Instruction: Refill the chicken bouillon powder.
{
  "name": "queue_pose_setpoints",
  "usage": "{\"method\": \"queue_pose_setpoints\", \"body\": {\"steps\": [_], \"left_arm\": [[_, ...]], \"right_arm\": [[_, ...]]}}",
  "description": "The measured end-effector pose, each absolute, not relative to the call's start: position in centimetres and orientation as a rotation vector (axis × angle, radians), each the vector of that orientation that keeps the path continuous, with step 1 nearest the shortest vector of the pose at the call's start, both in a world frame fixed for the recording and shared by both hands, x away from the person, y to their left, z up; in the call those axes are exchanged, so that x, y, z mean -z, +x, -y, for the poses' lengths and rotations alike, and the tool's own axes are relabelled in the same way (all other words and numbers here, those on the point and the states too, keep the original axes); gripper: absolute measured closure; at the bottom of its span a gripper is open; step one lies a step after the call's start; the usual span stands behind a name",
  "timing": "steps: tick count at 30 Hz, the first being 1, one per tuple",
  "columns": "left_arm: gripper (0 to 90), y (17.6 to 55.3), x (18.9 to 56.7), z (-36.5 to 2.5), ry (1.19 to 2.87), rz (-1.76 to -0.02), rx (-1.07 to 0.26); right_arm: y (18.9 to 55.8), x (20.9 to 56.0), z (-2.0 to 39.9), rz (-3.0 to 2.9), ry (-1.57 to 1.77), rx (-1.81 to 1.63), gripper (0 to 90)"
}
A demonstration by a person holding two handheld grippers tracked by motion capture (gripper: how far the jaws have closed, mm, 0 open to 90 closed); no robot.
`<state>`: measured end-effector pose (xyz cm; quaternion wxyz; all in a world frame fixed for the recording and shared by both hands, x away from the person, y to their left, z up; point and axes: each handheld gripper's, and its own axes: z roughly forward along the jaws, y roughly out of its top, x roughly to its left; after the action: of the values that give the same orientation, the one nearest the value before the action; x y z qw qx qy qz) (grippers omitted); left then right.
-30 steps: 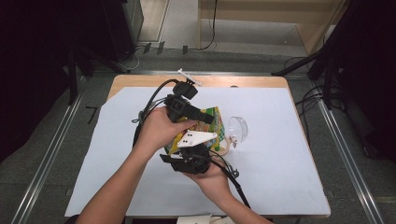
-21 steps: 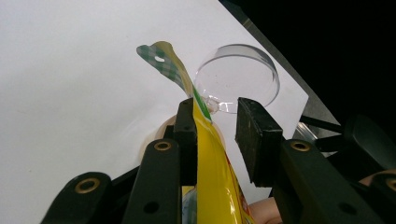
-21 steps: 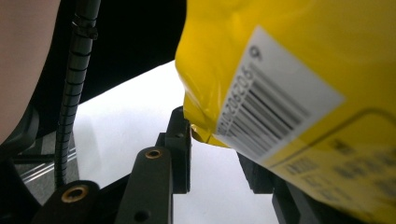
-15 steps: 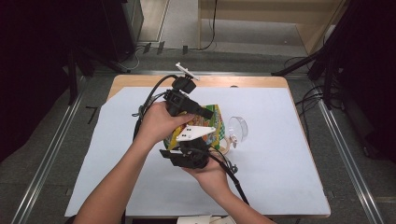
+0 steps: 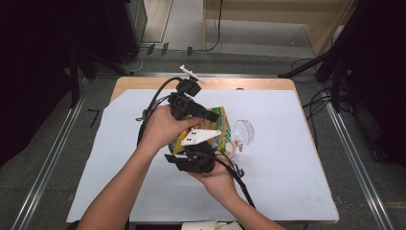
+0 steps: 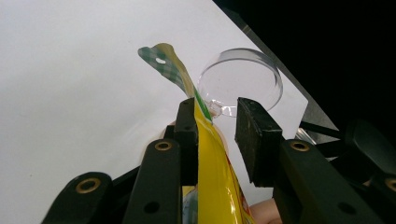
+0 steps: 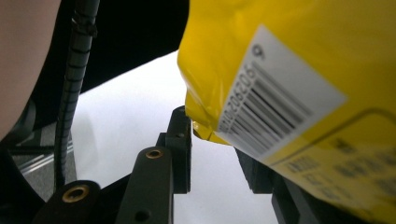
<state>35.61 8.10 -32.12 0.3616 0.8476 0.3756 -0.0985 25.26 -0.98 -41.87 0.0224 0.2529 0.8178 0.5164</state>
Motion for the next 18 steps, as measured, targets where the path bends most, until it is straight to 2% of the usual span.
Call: {"method": "queue_pose_setpoints", "body": {"steps": [6,18], "left_arm": [[70.7,35.77,32.36,-8.16,2.172,-0.977,0.308],[70.0,35.60,32.34,-8.05,2.181,-0.984,0.295]], "right_arm": [[25.05,41.81,1.06,-2.550,0.773,-1.596,68.9],[24.89,41.80,1.11,-2.553,0.785,-1.608,69.0]]}}
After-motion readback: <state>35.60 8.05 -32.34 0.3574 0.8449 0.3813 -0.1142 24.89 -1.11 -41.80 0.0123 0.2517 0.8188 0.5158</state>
